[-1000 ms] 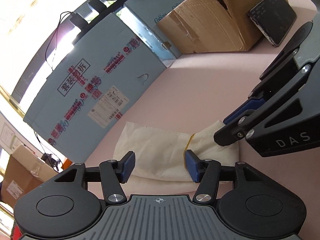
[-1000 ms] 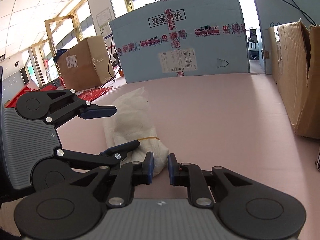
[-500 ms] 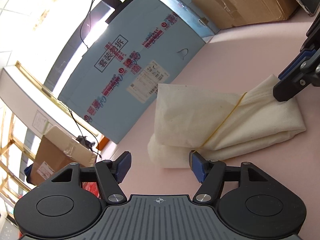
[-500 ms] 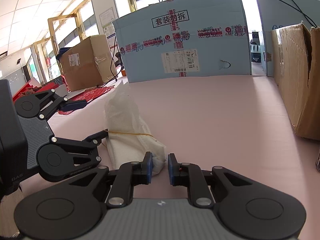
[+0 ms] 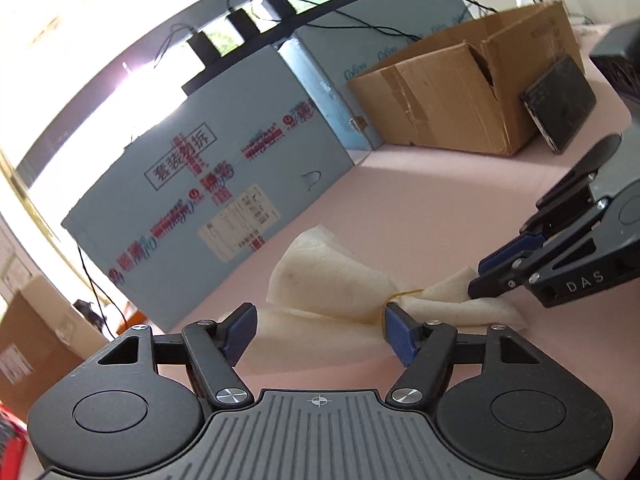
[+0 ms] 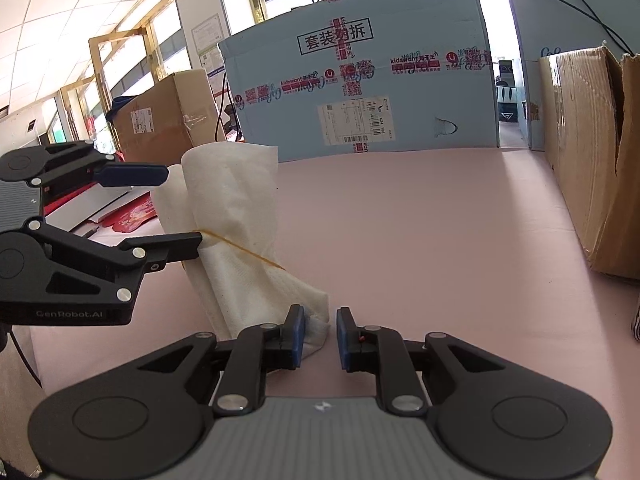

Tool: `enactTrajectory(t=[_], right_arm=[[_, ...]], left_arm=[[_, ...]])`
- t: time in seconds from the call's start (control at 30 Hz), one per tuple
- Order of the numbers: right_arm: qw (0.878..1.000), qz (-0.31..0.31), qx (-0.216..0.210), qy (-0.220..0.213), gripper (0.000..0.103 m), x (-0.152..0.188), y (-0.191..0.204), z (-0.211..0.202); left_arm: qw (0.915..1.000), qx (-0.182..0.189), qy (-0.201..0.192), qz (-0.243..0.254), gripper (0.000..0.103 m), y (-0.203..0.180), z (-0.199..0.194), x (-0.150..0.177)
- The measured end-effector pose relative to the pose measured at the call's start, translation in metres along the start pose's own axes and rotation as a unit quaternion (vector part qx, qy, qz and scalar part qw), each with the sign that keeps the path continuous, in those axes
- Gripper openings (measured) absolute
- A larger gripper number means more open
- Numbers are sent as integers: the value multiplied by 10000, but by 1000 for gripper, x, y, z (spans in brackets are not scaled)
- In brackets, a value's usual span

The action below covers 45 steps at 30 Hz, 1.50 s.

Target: Fold shopping bag

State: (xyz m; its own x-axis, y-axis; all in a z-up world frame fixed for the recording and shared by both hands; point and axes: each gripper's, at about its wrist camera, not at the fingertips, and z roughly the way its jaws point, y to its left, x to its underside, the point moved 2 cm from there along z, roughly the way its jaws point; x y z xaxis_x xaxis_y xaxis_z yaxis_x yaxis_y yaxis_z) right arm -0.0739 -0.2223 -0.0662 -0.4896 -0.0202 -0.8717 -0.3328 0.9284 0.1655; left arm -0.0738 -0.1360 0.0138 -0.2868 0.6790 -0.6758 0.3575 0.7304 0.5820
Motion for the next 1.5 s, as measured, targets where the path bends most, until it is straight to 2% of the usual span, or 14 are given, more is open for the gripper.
enactTrajectory(t=[0.13, 0.27, 0.3, 0.37, 0.47, 0.53, 0.63, 0.8, 0.9, 0.97, 1.13, 1.23, 1.37, 1.5], right_arm=[[9999, 51, 90, 2, 20, 0, 3, 2], [9998, 54, 205, -25, 23, -1, 9, 4], [9997, 146, 190, -9, 23, -1, 9, 4], [9994, 336, 62, 39, 23, -1, 11, 2], [9988, 194, -417, 184, 24, 2, 18, -5], [9978, 46, -616, 224, 27, 3, 22, -9], [9988, -122, -455, 131, 37, -1, 21, -6], [9940, -967, -507, 79, 26, 8, 40, 0], [9898, -1355, -435, -40, 24, 15, 52, -5], [9894, -1391, -414, -72, 24, 17, 53, -6], [9912, -1239, -460, -45, 26, 16, 50, -7], [9937, -1015, -485, -8, 31, 13, 44, -6], [9967, -609, -529, -12, 39, 10, 33, -7], [9963, -42, -859, -23, 51, 5, 19, -13]], left_arm=[[9957, 901, -218, -77, 72, 19, -21, 10], [9842, 1284, -888, -839, 78, 31, -41, 8], [9830, 1311, -828, -986, 78, 29, -34, 7], [9868, 1126, -505, -1046, 77, 18, -15, 7], [9970, 583, 331, -390, 77, -6, 16, 17], [9978, 480, 410, -215, 76, -13, 16, 20], [9981, 328, 472, -210, 77, -16, 16, 22], [9938, -4, 474, -1003, 79, 3, 30, 29], [9801, 189, 417, -1931, 79, 27, 39, 41], [9760, 15, 486, -2121, 79, 36, 43, 50], [9755, 155, 525, -2130, 80, 44, 26, 62], [9783, 721, 320, -1914, 80, 43, 8, 63], [9641, 768, -112, -2541, 84, 65, -9, 68], [9271, 504, -273, -3705, 89, 89, -7, 86]])
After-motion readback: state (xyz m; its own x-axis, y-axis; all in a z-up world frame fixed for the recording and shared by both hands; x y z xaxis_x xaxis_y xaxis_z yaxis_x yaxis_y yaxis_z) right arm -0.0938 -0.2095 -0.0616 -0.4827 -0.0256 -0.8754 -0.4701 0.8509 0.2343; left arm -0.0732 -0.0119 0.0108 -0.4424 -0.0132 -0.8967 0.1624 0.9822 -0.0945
